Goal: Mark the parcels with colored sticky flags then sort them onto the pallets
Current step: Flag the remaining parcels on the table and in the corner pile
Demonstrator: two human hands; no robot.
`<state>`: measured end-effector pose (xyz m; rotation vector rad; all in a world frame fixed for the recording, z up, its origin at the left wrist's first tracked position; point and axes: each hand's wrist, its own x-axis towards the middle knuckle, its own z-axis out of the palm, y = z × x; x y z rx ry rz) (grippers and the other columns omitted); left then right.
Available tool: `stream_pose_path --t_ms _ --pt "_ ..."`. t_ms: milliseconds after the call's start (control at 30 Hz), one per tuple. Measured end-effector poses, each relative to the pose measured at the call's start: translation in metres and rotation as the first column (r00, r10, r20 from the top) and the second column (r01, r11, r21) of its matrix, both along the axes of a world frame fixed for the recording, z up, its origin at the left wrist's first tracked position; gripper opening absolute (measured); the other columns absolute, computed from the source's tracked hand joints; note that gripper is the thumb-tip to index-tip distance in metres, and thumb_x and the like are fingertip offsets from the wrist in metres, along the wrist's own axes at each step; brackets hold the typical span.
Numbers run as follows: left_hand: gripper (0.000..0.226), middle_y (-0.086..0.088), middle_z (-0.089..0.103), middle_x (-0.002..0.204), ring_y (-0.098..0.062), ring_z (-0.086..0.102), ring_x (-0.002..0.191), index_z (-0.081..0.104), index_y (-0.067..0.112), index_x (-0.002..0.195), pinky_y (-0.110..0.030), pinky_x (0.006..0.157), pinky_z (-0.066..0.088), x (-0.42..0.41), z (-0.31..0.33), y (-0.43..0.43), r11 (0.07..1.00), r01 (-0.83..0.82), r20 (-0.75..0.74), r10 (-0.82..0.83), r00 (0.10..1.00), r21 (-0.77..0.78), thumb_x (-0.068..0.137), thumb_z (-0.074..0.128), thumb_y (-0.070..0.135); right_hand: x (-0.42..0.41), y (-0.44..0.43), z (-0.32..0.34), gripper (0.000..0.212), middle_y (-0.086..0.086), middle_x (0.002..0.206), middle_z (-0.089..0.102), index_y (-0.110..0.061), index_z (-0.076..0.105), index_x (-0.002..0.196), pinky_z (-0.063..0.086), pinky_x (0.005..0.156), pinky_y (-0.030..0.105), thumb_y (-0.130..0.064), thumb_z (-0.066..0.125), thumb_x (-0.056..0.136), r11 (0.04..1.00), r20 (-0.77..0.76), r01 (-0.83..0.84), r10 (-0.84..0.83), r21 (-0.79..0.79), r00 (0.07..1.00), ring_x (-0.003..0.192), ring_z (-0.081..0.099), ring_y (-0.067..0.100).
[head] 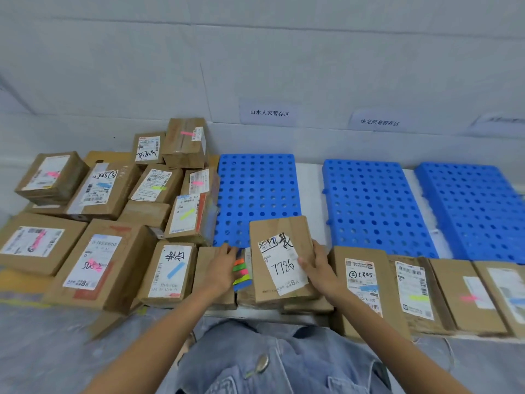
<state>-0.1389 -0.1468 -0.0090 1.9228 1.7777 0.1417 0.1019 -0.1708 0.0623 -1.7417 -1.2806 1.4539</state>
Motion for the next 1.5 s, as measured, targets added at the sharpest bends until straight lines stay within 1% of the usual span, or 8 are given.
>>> stream_pose_path --t_ms 200,267,367,500,667,833,1233,1500 --pt "0.014 0.001 0.053 0.085 -0.016 0.049 0.082 0.054 0.015 0.080 -0.020 0.064 0.037 -0.007 0.005 0.007 0.992 -0.116 0.065 0.120 0.991 -0.050 0.079 0.067 0.011 0.009 0.002 -0.006 0.062 -0.001 0.135 0.042 -0.017 0.015 0.147 0.041 0.092 0.026 -0.022 0.050 0.096 0.998 -0.003 -0.022 0.022 -0.055 1.000 0.113 0.047 0.014" --pt "0.029 0.003 0.049 0.063 -0.012 0.046 0.062 0.047 0.016 0.060 -0.014 0.051 0.032 -0.012 0.016 0.013 0.961 -0.240 0.209 0.265 0.941 -0.140 0.082 0.064 0.008 0.013 0.004 -0.007 0.069 -0.001 0.140 0.039 -0.015 0.013 0.148 0.038 0.096 0.028 -0.023 0.054 0.094 0.998 0.078 -0.017 0.021 -0.053 0.997 0.122 0.044 0.018" --pt "0.011 0.000 0.058 0.069 -0.010 0.056 0.055 0.054 0.013 0.083 -0.017 0.044 0.043 -0.022 0.043 0.018 0.836 -0.445 0.400 0.545 0.737 -0.320 0.090 0.061 0.011 0.017 0.006 -0.008 0.067 0.005 0.149 0.031 -0.015 0.020 0.147 0.028 0.109 0.034 -0.022 0.057 0.092 0.985 0.355 -0.058 -0.003 0.161 0.935 0.137 0.029 0.021" --pt "0.014 -0.007 0.070 0.085 -0.009 0.069 0.059 0.057 0.015 0.106 -0.020 0.052 0.055 -0.014 0.091 0.013 0.791 -0.386 0.638 0.612 0.468 -0.476 0.093 0.058 0.015 0.007 0.009 0.022 0.043 -0.003 0.139 0.040 -0.025 0.041 0.134 0.030 0.110 0.031 -0.019 0.053 0.094 0.853 0.388 -0.217 0.018 0.476 0.922 0.129 0.035 0.012" --pt "0.014 -0.003 0.074 0.078 -0.010 0.070 0.067 0.065 0.014 0.102 -0.019 0.057 0.054 0.021 0.140 0.001 0.863 -0.163 0.740 0.495 0.455 -0.478 0.091 0.059 0.020 -0.020 0.023 0.058 0.040 -0.006 0.128 0.045 -0.028 0.050 0.126 0.031 0.107 0.027 -0.039 0.057 0.089 0.620 0.446 -0.437 0.153 0.652 0.882 0.125 0.037 0.010" --pt "0.020 -0.004 0.070 0.069 -0.011 0.066 0.061 0.065 0.006 0.101 -0.020 0.058 0.054 0.035 0.158 -0.006 0.878 -0.065 0.762 0.446 0.470 -0.474 0.091 0.058 0.023 -0.021 0.035 0.058 0.046 -0.001 0.122 0.054 -0.029 0.055 0.116 0.035 0.105 0.050 -0.057 0.054 0.079 0.459 0.705 -0.665 0.110 0.589 0.700 0.123 0.045 0.023" --pt "0.017 -0.003 0.074 0.080 -0.013 0.070 0.074 0.068 0.008 0.099 -0.027 0.072 0.058 0.042 0.155 -0.012 0.875 -0.030 0.693 0.404 0.597 -0.484 0.091 0.060 0.020 -0.005 0.033 0.072 0.044 -0.011 0.106 0.061 -0.028 0.065 0.105 -0.002 0.113 0.045 -0.057 0.062 0.071 0.481 0.758 -0.737 0.204 0.474 0.620 0.112 0.052 0.012" --pt "0.024 -0.003 0.073 0.085 -0.014 0.070 0.079 0.067 0.007 0.106 -0.027 0.073 0.058 0.046 0.157 -0.013 0.870 -0.008 0.721 0.414 0.556 -0.493 0.088 0.064 0.022 -0.011 0.029 0.074 0.005 -0.010 0.084 0.066 -0.029 0.070 0.076 0.026 0.104 0.061 -0.031 0.072 0.072 0.311 0.786 -0.759 0.059 0.571 0.615 0.088 0.064 0.016"
